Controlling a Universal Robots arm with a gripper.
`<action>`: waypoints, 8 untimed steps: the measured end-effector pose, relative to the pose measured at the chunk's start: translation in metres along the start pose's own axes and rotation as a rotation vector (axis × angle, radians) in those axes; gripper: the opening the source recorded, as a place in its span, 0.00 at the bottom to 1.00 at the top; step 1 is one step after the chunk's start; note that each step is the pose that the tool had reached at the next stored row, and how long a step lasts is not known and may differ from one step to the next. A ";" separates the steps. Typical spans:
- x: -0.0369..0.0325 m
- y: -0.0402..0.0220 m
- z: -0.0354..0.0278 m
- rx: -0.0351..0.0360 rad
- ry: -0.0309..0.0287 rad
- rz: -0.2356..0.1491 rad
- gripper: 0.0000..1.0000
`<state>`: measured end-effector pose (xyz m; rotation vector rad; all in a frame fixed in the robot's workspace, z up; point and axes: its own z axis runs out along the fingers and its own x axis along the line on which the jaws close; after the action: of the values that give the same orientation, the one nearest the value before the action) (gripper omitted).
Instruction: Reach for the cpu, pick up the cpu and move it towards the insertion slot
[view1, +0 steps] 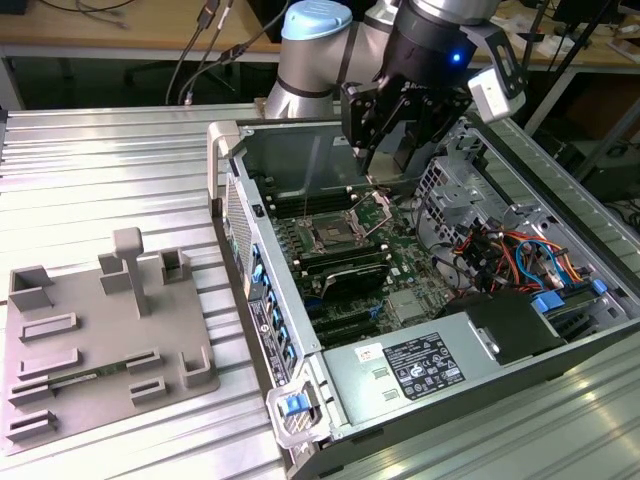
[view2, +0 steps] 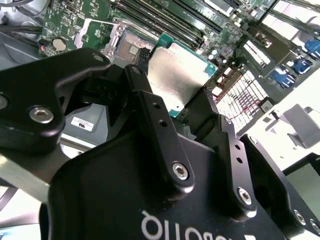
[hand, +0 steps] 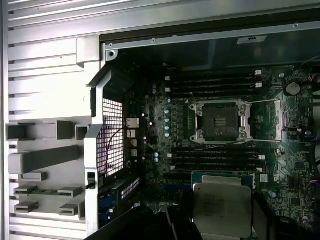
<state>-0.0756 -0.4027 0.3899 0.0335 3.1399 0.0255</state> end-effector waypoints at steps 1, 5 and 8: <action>-0.0013 0.0002 0.0002 0.0000 -0.0001 0.001 0.55; -0.0056 0.0007 0.0012 0.0000 -0.0001 0.003 0.55; -0.0057 0.0007 0.0012 0.0002 0.0000 0.004 0.55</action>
<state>-0.0698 -0.4022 0.3888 0.0403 3.1399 0.0252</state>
